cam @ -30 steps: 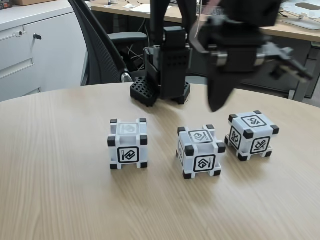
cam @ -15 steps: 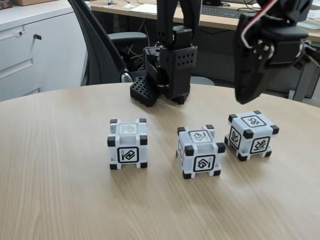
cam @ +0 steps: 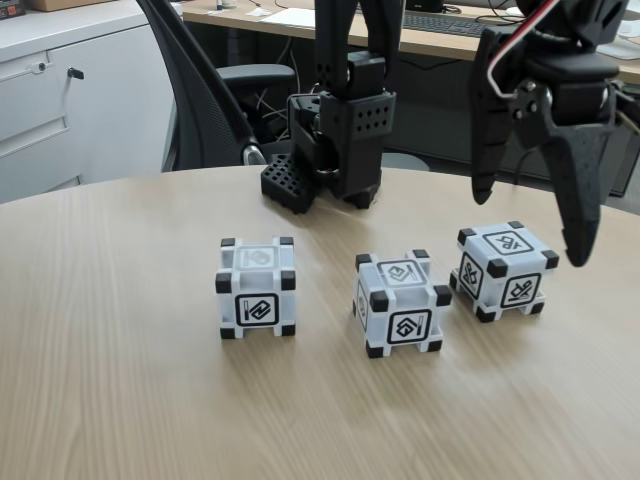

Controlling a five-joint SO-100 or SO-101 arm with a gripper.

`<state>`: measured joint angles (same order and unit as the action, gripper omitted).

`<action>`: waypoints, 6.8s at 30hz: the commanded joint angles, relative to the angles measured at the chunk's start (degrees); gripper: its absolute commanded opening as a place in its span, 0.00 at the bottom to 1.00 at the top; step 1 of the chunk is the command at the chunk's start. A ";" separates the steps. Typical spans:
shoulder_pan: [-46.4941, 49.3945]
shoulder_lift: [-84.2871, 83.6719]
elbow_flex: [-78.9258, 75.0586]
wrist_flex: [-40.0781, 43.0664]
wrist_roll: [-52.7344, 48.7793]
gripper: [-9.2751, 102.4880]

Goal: Stack cubes from left to right.

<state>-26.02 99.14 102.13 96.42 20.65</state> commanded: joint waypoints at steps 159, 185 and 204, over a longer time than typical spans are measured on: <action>27.33 9.05 -2.64 -5.71 -16.08 0.08; 65.65 8.00 -2.55 -5.80 -35.77 0.08; 58.97 8.00 -1.67 0.53 -27.16 0.08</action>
<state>35.16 105.38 101.60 95.36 -7.38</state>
